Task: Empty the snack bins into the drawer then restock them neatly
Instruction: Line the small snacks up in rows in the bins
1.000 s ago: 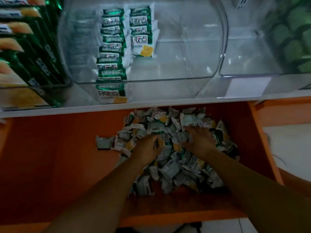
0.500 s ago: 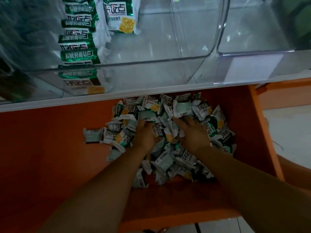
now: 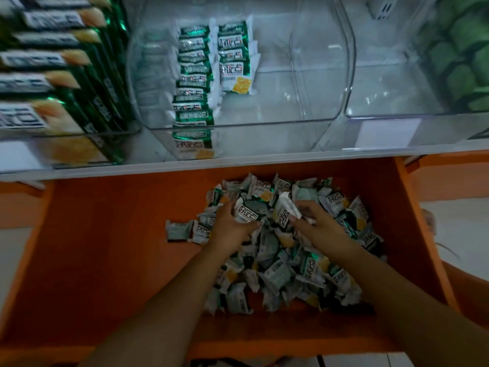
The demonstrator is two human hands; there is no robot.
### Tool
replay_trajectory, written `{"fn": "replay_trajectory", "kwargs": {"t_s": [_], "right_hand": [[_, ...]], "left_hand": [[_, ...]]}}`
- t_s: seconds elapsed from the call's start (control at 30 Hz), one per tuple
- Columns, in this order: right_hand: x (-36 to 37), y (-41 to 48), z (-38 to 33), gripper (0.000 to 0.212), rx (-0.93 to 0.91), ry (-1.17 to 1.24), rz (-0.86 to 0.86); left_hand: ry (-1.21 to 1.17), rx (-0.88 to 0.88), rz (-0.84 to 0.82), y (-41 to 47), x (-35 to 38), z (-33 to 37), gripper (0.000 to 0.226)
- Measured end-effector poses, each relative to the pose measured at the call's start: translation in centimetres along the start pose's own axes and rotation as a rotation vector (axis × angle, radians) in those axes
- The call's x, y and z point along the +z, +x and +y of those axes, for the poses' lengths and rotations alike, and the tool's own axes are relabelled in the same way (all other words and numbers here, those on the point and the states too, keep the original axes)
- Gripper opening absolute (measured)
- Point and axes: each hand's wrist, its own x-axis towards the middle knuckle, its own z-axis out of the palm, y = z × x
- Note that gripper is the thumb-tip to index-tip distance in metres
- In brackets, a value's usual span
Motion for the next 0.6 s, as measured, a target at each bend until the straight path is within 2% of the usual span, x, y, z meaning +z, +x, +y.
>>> {"fn": "replay_trajectory", "kwargs": {"t_s": [0.07, 0.2, 0.27, 0.33, 0.4, 0.47, 0.6], "right_hand": [[-0.2, -1.6, -1.7, 0.030, -0.049, -0.008, -0.023], [-0.2, -4.0, -5.1, 0.030, -0.129, 0.013, -0.060], [0.1, -4.9, -6.8, 0.028, -0.159, 0.028, -0.081], [0.5, -6.0, -8.8, 0.021, -0.197, 0.028, -0.087], [0.8, -7.1, -10.6, 0.018, -0.247, 0.046, -0.094], [1.2, -8.2, -12.4, 0.018, -0.303, 0.040, -0.100], [1.9, -8.9, -14.9, 0.026, -0.364, 0.027, -0.063]], "left_hand": [[-0.003, 0.064, -0.006, -1.2, -1.6, 1.1, 0.086], [-0.103, 0.193, 0.009, -4.4, -4.7, 3.9, 0.050], [-0.149, 0.231, -0.035, -6.4, -6.2, 5.5, 0.031], [-0.270, 0.201, -0.123, -8.5, -7.7, 6.9, 0.023], [-0.416, 0.178, -0.219, -10.2, -9.0, 7.7, 0.040], [-0.419, 0.214, -0.231, -11.3, -10.1, 8.3, 0.056], [-0.329, 0.298, -0.041, -12.3, -12.0, 9.0, 0.064]]}}
